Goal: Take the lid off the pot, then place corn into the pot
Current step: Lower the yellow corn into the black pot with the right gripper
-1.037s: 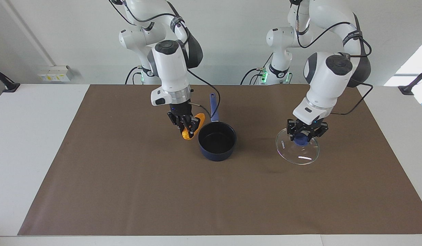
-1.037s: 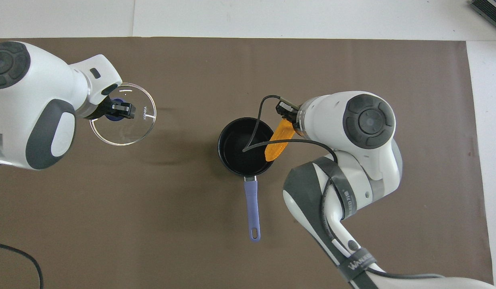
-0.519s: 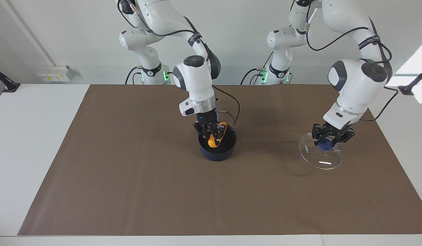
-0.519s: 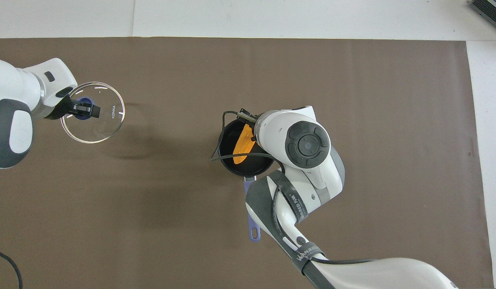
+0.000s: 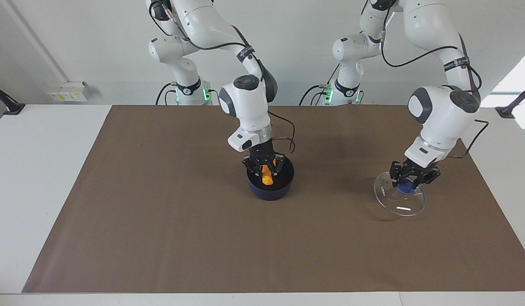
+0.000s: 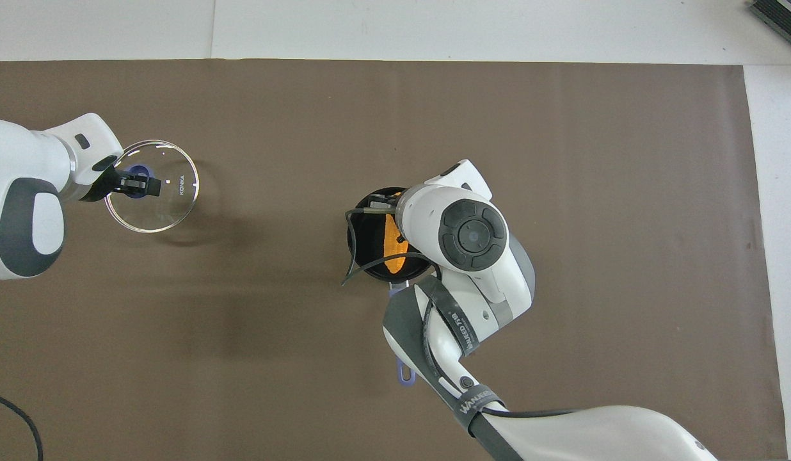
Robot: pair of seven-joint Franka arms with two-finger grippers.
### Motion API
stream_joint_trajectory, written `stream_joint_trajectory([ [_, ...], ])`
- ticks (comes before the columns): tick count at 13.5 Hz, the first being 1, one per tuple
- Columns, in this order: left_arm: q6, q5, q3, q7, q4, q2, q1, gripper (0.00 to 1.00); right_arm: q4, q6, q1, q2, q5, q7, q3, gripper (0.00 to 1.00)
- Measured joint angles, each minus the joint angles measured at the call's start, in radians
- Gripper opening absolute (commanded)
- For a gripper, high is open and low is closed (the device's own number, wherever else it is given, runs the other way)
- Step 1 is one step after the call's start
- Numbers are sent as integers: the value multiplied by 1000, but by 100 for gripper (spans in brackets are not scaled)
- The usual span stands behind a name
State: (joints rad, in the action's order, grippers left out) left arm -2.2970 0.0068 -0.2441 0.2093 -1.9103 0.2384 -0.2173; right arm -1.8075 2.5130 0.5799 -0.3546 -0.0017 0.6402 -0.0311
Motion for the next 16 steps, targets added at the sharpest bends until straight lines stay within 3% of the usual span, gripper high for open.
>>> stream_joint_trajectory([
  [9,-40,0,2,18,-1,46,-16,0,-19,4,3,-4,1,-108,8,0],
  [11,-44,0,2,21,-2,57,-16,0,-12,5,3,-7,1,-111,8,42],
  [12,-46,0,2,22,-2,62,-17,0,-11,5,3,-7,1,-114,8,77],
  [13,-48,0,2,22,-2,67,-17,0,-10,5,3,-7,1,-116,9,100],
  [15,-62,0,2,22,-2,81,-19,0,-9,5,3,-7,1,-116,9,100],
  [16,-66,0,2,23,-2,85,-20,8,-8,5,3,-7,1,-116,9,100],
])
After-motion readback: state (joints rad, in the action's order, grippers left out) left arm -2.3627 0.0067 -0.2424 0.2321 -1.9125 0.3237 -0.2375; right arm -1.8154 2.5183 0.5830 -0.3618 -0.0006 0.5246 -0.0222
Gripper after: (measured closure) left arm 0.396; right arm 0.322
